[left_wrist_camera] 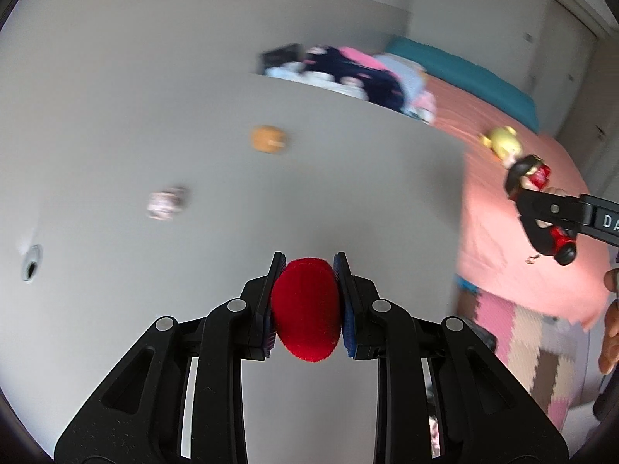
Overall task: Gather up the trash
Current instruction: 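Carry the figurine and red heart to the trash bin and release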
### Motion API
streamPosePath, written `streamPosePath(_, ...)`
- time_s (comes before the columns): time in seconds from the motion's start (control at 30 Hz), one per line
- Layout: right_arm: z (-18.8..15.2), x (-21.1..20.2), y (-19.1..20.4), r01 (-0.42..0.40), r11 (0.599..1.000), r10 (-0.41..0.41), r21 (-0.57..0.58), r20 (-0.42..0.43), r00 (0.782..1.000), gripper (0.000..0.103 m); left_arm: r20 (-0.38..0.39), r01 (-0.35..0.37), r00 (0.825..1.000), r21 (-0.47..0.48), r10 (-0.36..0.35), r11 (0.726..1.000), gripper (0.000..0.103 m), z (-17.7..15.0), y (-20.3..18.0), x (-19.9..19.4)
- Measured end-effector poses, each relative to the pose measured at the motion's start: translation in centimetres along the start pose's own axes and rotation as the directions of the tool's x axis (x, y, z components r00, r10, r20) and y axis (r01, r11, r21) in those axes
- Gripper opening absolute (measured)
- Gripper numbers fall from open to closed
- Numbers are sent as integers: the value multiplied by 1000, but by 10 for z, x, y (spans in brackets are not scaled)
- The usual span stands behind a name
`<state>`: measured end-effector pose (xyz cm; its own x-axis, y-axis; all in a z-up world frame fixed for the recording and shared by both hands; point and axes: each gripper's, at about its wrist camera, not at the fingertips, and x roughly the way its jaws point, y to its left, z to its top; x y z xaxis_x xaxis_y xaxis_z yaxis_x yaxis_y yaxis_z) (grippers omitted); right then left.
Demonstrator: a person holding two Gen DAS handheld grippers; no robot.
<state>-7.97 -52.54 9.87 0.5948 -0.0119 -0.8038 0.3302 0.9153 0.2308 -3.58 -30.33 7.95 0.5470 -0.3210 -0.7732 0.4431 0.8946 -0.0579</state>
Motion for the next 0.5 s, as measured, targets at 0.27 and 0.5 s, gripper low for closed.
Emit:
streamPosePath(0.27, -63, -39, -90, 69, 992, -70, 110, 12, 997, 74, -43, 118, 993, 157, -112, 981, 26, -43, -115, 3)
streamPosePath(0.5, -117, -60, -162, 145, 965, -145, 218, -15, 989, 74, -118, 228, 972, 259, -203, 939, 26, -85, -195, 11)
